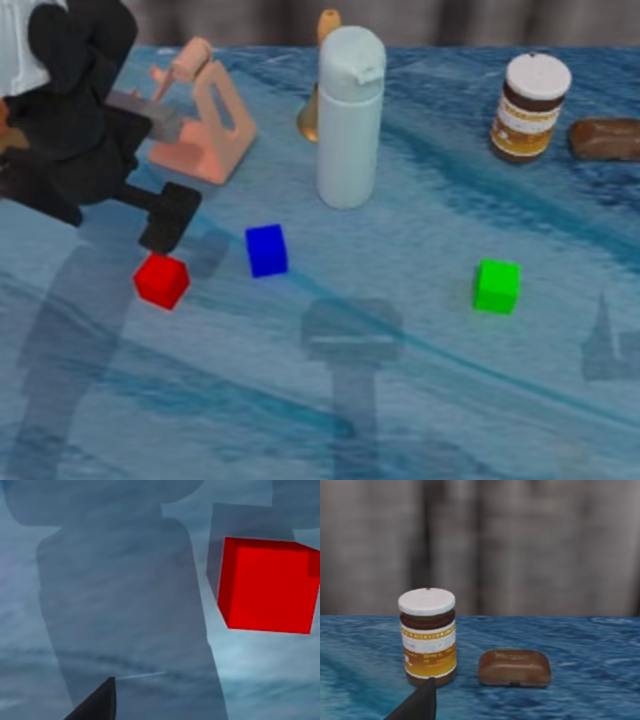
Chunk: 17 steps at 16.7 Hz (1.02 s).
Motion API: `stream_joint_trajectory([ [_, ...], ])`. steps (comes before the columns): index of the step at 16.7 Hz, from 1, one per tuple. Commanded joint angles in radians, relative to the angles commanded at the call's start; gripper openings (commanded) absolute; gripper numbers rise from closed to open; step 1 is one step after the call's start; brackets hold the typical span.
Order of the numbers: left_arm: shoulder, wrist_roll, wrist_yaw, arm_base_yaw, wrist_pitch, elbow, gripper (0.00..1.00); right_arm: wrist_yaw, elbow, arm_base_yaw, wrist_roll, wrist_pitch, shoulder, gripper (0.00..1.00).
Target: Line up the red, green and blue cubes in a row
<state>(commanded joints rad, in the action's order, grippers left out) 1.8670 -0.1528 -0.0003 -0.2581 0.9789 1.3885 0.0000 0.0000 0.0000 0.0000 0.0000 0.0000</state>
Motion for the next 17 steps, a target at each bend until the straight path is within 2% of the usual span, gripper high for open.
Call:
stream_joint_trajectory([
  [5, 0.164, -0.015, 0.002, -0.025, 0.084, 0.138, 1.0, 0.0, 0.0, 0.0, 0.0, 0.0, 0.0, 1.0],
  [11, 0.169, -0.015, 0.002, -0.021, 0.081, 0.138, 1.0, 0.0, 0.0, 0.0, 0.0, 0.0, 0.0, 1.0],
  [14, 0.201, -0.018, 0.002, -0.023, 0.01, 0.095, 1.0, 0.0, 0.0, 0.0, 0.0, 0.0, 0.0, 1.0],
  [17, 0.26, -0.018, 0.003, -0.023, -0.128, 0.028, 1.0, 0.0, 0.0, 0.0, 0.0, 0.0, 0.0, 1.0],
])
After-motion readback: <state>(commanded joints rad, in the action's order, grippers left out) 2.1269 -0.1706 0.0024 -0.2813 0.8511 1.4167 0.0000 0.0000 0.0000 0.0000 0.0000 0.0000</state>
